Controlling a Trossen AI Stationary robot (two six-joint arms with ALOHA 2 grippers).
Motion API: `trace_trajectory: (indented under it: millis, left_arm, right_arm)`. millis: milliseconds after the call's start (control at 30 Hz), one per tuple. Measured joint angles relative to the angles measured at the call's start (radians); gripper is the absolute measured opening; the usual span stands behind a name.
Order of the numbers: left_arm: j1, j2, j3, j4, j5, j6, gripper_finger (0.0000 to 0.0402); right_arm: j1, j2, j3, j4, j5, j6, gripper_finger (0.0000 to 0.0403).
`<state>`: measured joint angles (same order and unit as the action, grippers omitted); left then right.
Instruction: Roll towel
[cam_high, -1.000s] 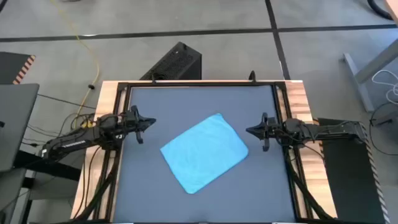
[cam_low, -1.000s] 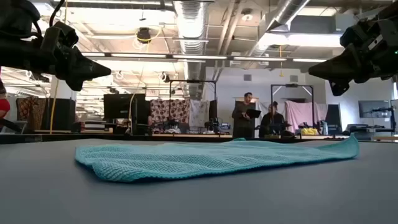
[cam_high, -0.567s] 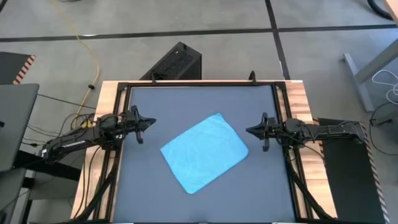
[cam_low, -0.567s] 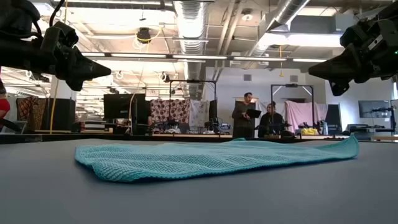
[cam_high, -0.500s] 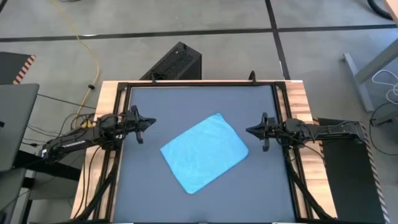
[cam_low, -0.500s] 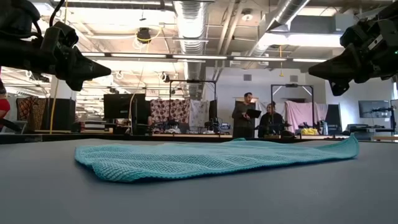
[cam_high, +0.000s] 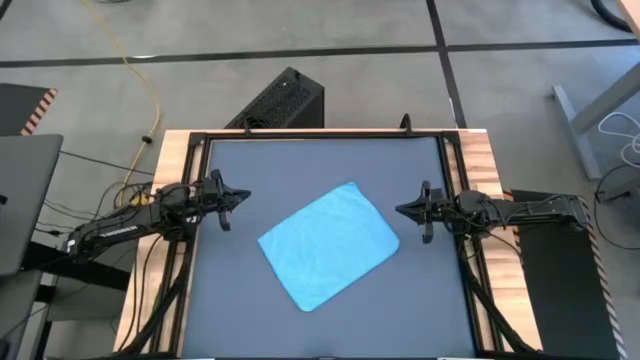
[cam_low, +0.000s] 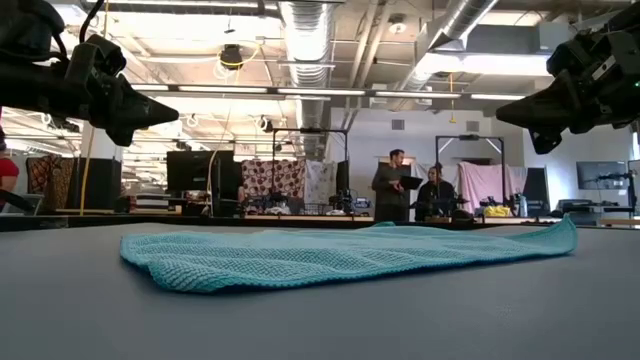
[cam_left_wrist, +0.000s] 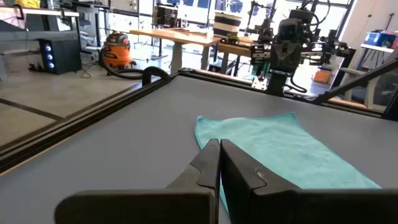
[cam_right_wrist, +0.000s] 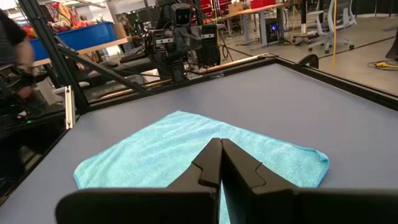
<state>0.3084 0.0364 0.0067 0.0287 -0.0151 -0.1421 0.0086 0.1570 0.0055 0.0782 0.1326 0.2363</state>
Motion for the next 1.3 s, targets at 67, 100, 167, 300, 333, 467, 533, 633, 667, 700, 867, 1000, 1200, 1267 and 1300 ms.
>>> trace_trajectory:
  millis: [67, 100, 167, 300, 333, 467, 533, 633, 667, 700, 867, 1000, 1200, 1267, 1300]
  left_arm:
    - [0.0, 0.0, 0.0, 0.0, 0.0, 0.0, 0.0]
    - [0.0, 0.0, 0.0, 0.0, 0.0, 0.0, 0.0]
    - [0.0, 0.0, 0.0, 0.0, 0.0, 0.0, 0.0]
    - [0.0, 0.0, 0.0, 0.0, 0.0, 0.0, 0.0]
    - [0.0, 0.0, 0.0, 0.0, 0.0, 0.0, 0.0]
    - [0.0, 0.0, 0.0, 0.0, 0.0, 0.0, 0.0]
    - [0.0, 0.0, 0.0, 0.0, 0.0, 0.0, 0.0]
    - [0.0, 0.0, 0.0, 0.0, 0.0, 0.0, 0.0]
    - [0.0, 0.0, 0.0, 0.0, 0.0, 0.0, 0.0]
    - [0.0, 0.0, 0.0, 0.0, 0.0, 0.0, 0.0]
    - [0.0, 0.0, 0.0, 0.0, 0.0, 0.0, 0.0]
    - [0.0, 0.0, 0.0, 0.0, 0.0, -0.088, 0.0]
    - [0.0, 0.0, 0.0, 0.007, -0.053, -0.588, 0.0]
    - [0.0, 0.001, 0.0, 0.006, -0.034, -0.651, 0.0]
    - [0.0, 0.001, 0.0, 0.004, -0.009, -0.663, 0.0]
  right_arm:
    - [0.0, 0.0, 0.0, 0.0, 0.0, 0.0, 0.0033]
    - [0.0, 0.0, 0.0, 0.0, 0.0, 0.0, 0.0033]
    - [0.0, 0.0, 0.0, 0.0, 0.0, 0.0, 0.0033]
    - [0.0, 0.0, 0.0, 0.0, 0.0, 0.0, 0.0033]
    - [0.0, 0.0, 0.0, 0.0, 0.0, 0.0, 0.0033]
    - [0.0, 0.0, 0.0, 0.0, 0.0, 0.0, 0.0033]
    - [0.0, 0.0, 0.0, 0.0, 0.0, 0.0, 0.0033]
    - [0.0, 0.0, 0.0, 0.0, 0.0, 0.0, 0.0033]
    - [0.0, 0.0, 0.0, 0.0, 0.0, 0.0, 0.0033]
    - [0.0, 0.0, 0.0, 0.0, 0.0, 0.0, 0.0033]
    - [0.0, 0.0, 0.0, 0.0, 0.0, 0.0, 0.0033]
    - [0.0, 0.0, 0.0, 0.0, 0.0, 0.0, 0.0033]
    - [0.0, 0.0, 0.0, 0.0, 0.0, 0.0, 0.0033]
    - [0.0, 0.0, 0.0, 0.0, 0.0, 0.0, 0.0033]
    - [0.0, 0.0, 0.0, 0.0, 0.0, 0.0, 0.0033]
